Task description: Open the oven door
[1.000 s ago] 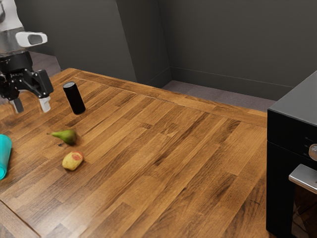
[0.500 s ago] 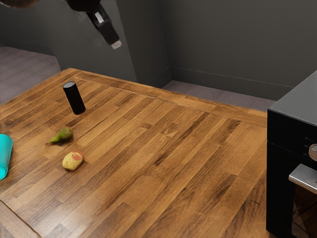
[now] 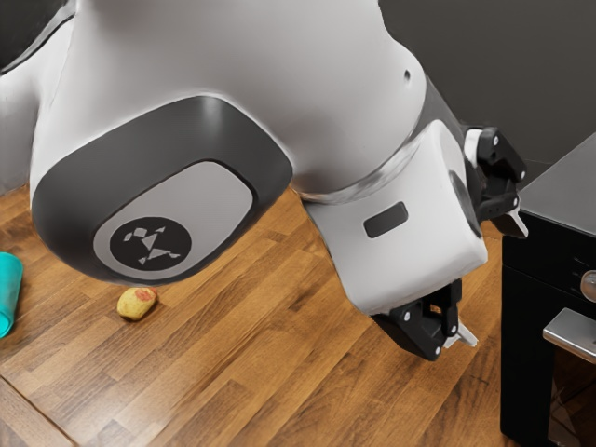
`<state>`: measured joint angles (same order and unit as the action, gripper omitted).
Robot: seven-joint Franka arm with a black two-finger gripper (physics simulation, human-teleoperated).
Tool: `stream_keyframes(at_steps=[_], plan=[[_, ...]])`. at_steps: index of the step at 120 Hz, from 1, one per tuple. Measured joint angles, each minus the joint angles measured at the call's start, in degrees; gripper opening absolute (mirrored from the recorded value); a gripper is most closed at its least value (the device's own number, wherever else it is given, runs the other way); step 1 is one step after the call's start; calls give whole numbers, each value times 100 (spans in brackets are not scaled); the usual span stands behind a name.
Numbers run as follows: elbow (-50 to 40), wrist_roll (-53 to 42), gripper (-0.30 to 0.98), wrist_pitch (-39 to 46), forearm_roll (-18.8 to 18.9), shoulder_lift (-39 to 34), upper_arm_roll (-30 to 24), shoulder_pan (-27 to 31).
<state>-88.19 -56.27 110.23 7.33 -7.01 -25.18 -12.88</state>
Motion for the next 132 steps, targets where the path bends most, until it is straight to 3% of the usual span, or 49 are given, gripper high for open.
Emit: stream_keyframes(at_steps=[35, 58, 73, 132], plan=[[793, -854, 67, 440, -141, 1090, -277, -2], [844, -1181, 66, 528, -113, 1438, -320, -638], [1064, -1305, 66, 544, -62, 1877, -282, -520], [567, -1427, 66, 562, 180, 1649, -281, -740]])
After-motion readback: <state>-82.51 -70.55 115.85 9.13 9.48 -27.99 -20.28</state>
